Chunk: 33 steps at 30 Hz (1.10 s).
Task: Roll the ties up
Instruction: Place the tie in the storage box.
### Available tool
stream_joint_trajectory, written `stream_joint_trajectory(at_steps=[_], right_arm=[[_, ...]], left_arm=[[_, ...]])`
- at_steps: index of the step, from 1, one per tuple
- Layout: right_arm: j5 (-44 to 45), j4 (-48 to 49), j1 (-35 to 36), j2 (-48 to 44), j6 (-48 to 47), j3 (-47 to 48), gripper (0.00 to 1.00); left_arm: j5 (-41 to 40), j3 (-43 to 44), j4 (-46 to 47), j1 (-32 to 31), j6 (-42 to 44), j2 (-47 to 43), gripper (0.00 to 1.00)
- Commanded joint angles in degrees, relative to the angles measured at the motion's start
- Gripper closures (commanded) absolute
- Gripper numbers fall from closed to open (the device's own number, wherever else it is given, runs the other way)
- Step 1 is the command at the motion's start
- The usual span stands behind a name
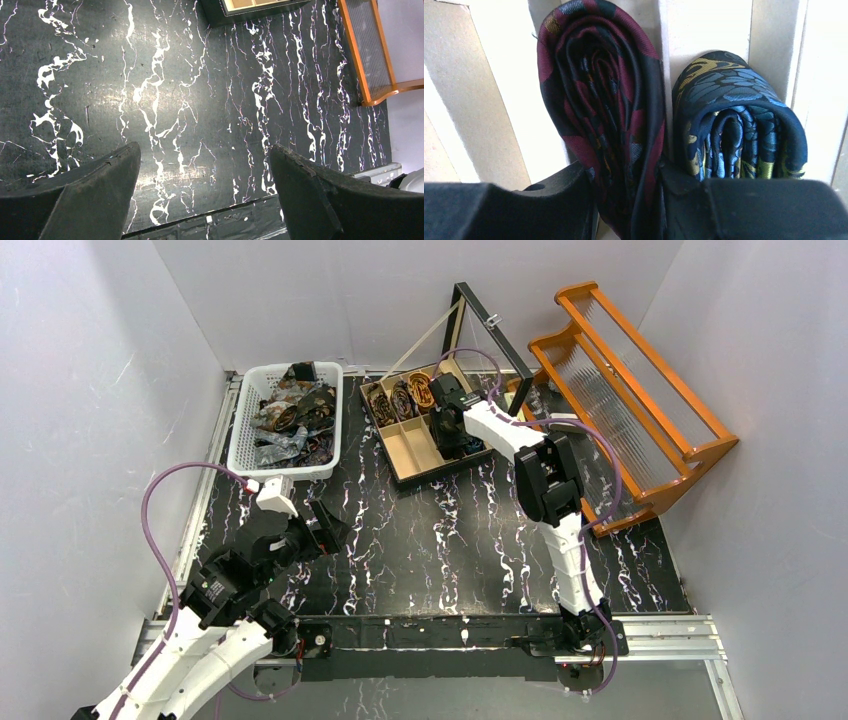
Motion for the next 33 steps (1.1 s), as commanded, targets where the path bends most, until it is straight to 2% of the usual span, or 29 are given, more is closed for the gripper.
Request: stream_joint_trajectory(at_steps=[1,10,14,25,33], right_arm=[[1.7,-0.3,0.3,0.4,-0.5,1.9,0.70],[1.7,-1.4,0.4,-0.8,-1.0,3.2,0.48],[1.7,-1.5,0.4,-1.4,-1.1,3.3,0.42],[1.5,-2.4,0.4,-2.6,-1.5,4.5,0.33],[2.0,-2.9,0.4,-3.7,-1.8,5.6,0.33]], left_arm=[[-0.1,-0.9,0.3,0.2,0.6,-0.4,0.02],[0.3,-0.8,0.4,0.2,0.8,-0.4,0.02],[0.4,-0.9,0.5,0.2,0.7,-0.5,0.02],[0.8,-1.1,0.8,0.2,0.7,-1.4,0.02],[0.9,-1.0,0.9,0.2,0.9,-0.8,0.02]])
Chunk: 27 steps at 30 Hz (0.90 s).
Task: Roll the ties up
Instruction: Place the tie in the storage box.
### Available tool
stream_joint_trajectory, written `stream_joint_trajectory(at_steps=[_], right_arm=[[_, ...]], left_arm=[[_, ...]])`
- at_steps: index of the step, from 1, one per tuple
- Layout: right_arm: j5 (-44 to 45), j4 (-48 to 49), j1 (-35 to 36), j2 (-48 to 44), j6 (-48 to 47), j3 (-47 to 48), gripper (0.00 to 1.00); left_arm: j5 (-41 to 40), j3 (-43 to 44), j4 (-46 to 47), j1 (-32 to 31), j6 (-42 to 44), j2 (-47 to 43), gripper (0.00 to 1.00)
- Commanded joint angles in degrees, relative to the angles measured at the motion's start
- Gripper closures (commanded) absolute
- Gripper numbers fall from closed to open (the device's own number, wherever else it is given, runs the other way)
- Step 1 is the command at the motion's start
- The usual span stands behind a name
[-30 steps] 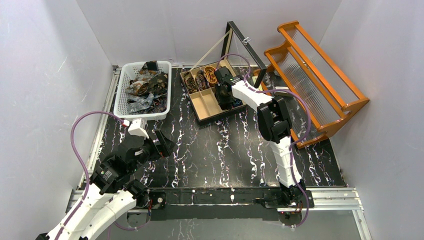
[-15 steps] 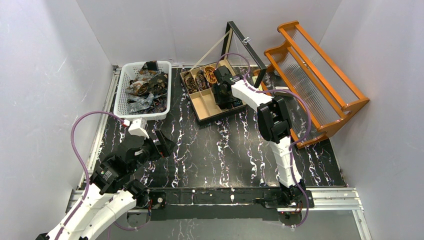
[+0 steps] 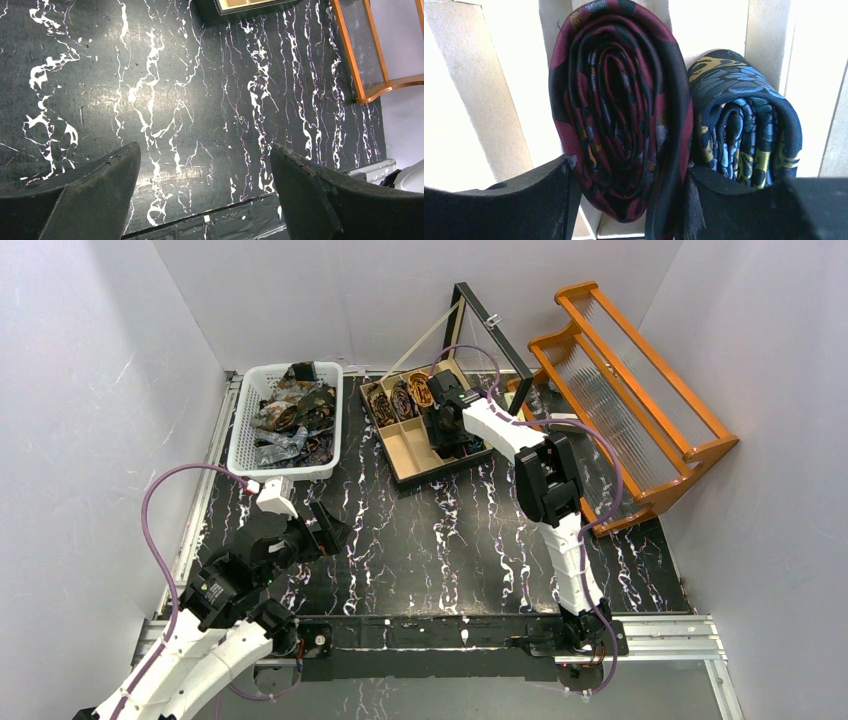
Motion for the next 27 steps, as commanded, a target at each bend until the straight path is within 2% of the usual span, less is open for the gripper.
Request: stream_joint_trajectory(at_steps=[1,19,24,27], right_arm=[[1.4,-0.7,-0.1,-3.9,-0.9,3.4,0.33],[1.5,-2.0,-0.1,-6.4,-1.1,4.8,0.31],[1.8,-1.2,0.0,-6.4,-1.0,3.2,0.39],[2.0,-1.1,-0.1,-6.0,-1.0,2.6,0.51]], left_arm=[[0.0,-0.6,0.4,0.2,0.9,0.3,0.02],[0.1,-0.7,0.5,0.2,0.9,0.3,0.02],[0.1,-0.8,0.4,0.2,0.7,0.4,0.02],[0.1,-0.8,0.5,0.2,0.8,0.5,0.02]])
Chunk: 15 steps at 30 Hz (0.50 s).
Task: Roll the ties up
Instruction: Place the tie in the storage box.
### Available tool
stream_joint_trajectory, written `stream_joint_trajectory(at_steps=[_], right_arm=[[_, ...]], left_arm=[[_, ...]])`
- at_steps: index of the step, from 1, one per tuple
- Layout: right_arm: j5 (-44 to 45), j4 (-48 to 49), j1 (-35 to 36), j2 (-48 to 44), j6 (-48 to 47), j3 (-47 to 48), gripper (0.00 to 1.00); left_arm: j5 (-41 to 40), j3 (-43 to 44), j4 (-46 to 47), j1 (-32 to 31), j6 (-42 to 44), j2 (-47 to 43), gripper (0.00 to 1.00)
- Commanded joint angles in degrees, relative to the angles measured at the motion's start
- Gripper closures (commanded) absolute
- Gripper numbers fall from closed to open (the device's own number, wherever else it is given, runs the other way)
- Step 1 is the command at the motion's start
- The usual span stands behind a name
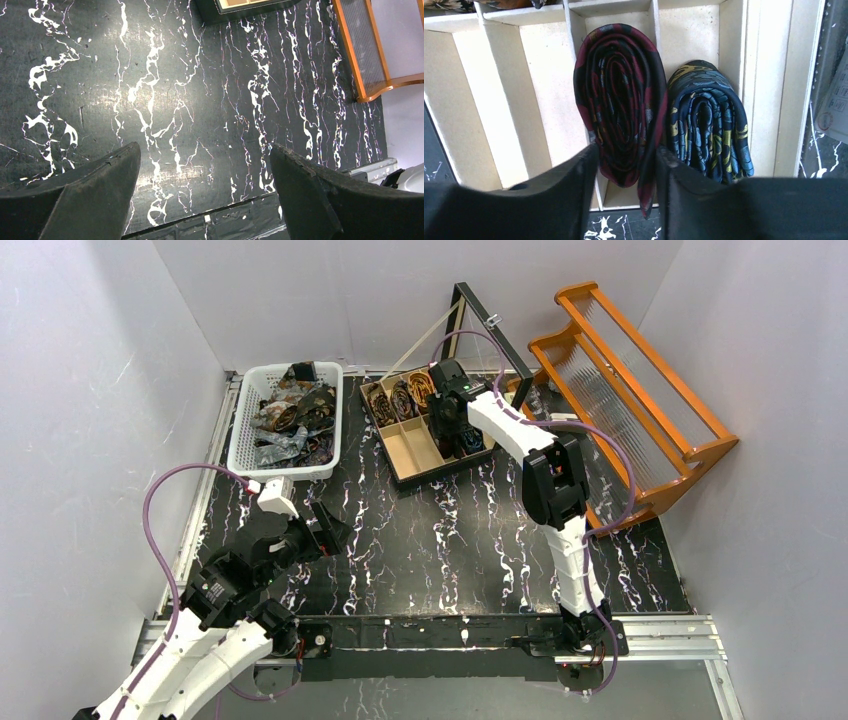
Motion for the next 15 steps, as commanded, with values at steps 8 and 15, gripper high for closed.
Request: stream_joint_trajectory(at_steps=[8,15], right_arm=[[1.9,2.5,-0.1,-3.1,-0.3,-2.3,0.72],[1.1,2.4,-0.2,-2.2,-0.3,-2.4,0.70]], left_arm=[[0.0,-0.5,0.1,0.2,0.5,0.7,0.02],[-0.1,-0.4,0.0,0.2,0.5,0.8,0.02]])
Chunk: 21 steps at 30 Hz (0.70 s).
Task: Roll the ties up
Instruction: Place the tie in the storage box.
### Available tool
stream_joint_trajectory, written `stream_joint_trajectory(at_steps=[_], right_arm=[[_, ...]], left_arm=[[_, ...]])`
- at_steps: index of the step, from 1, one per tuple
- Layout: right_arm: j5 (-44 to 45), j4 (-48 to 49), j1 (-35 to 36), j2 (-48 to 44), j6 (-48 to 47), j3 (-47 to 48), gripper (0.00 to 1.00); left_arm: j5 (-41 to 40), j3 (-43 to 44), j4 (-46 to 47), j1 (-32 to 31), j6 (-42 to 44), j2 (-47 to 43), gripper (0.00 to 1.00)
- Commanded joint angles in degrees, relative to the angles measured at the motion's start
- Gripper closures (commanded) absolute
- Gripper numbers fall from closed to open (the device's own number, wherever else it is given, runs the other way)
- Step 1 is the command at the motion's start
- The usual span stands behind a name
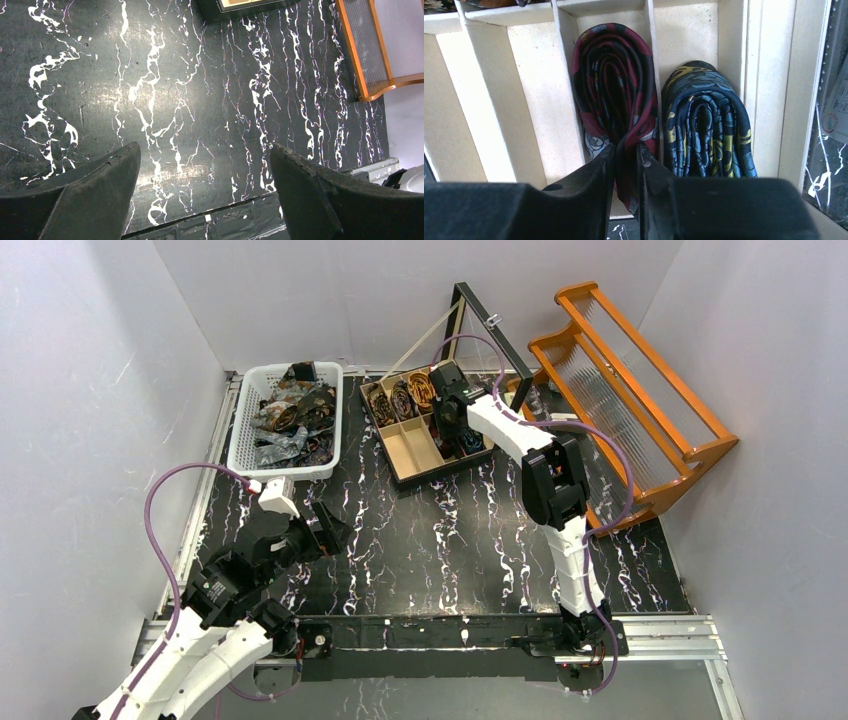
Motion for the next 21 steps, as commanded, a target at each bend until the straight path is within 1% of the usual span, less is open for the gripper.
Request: stream_joint_trajectory(at_steps=[1,7,9,12,15,17,21], right_arm=[[-0.1,-1.4,-0.2,-2.0,-0.4,1.7,0.66],[-0.9,-1.4,-0.5,-5.6,-0.8,3.9,0.51],[-0.8,-1.2,-0.8,-6.4,-0.8,3.7,0.51],[-1.0,-0.8,-1.4,-6.6,-0.3,3.2,0.51],[-2.0,-0.7,-1.9,-6.1,0.3,2.6,0.57],[-2.9,-0.8,-2.2,-5.5,0.4,2.3,0.62],[-4.1,-0.5,-2.2,-4.7,0.8,1.5,0.65]], left_arm=[[-0.1,-0.3,0.0,0.2,0.5,0.3,0.02],[0.3,-0.3,0.1,0.3,0.8,0.8,0.02],[0.5,-0.3,0.2,0.2,0.8,1.1,0.02],[0.8,-0.2,0.2,0.2,1.0,1.5,0.02],[0.7,-0.2,0.2,0.2,1.0,1.5,0.02],[0.7,-0.2,0.2,0.2,1.0,1.4,0.02],[0.7,-0.3,0.2,0.3,1.0,1.5,0.02]])
